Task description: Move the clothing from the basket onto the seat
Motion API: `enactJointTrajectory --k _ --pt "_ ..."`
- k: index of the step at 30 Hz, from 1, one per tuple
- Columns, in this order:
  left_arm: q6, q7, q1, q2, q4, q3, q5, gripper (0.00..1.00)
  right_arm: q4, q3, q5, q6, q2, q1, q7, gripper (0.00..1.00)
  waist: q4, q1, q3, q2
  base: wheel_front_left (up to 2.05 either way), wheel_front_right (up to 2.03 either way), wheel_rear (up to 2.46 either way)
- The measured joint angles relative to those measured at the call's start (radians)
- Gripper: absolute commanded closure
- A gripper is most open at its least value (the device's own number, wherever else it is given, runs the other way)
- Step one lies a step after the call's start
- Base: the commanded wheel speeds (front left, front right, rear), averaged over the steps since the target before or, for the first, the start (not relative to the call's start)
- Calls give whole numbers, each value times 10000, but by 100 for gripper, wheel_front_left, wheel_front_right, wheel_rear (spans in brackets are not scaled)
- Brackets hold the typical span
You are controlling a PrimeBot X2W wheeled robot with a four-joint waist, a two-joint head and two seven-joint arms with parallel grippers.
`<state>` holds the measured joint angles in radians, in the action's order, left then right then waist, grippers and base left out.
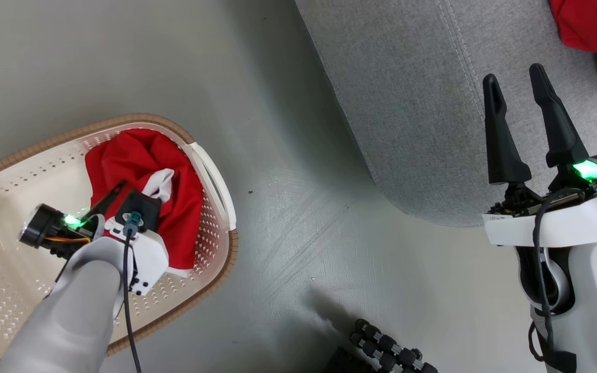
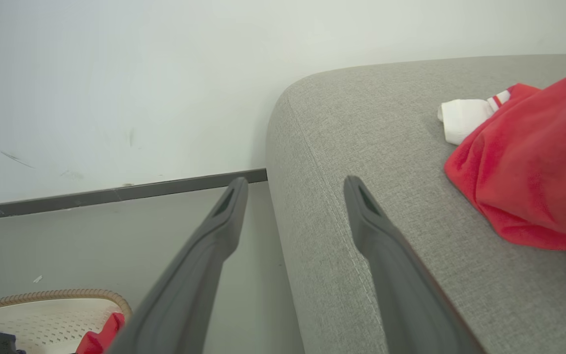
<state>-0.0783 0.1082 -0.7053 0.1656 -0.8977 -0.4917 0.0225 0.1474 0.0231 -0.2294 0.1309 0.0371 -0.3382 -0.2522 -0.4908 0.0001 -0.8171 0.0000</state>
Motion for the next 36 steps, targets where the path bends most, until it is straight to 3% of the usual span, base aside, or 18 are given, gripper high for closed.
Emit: enactJointTrajectory --k 12,14,16,36 --pt "-362 -31 -506 73 -489 8 -165 0 -6 159 -84 0 0 -254 0 0 -63 0 -348 0 0 0 0" --pt "-418 -88 -525 38 -602 -17 -186 37 -8 159 -84 0 0 -343 0 0 -57 0 -383 0 0 0 0" --pt "-424 -115 -536 -4 -704 -23 -188 100 -6 157 -84 0 0 -389 0 0 -48 0 -411 0 0 0 0" --pt "-408 345 -732 -56 -802 -115 -173 100 -295 230 -186 0 0 -946 -2 0 179 0 -216 0 0 0 0"
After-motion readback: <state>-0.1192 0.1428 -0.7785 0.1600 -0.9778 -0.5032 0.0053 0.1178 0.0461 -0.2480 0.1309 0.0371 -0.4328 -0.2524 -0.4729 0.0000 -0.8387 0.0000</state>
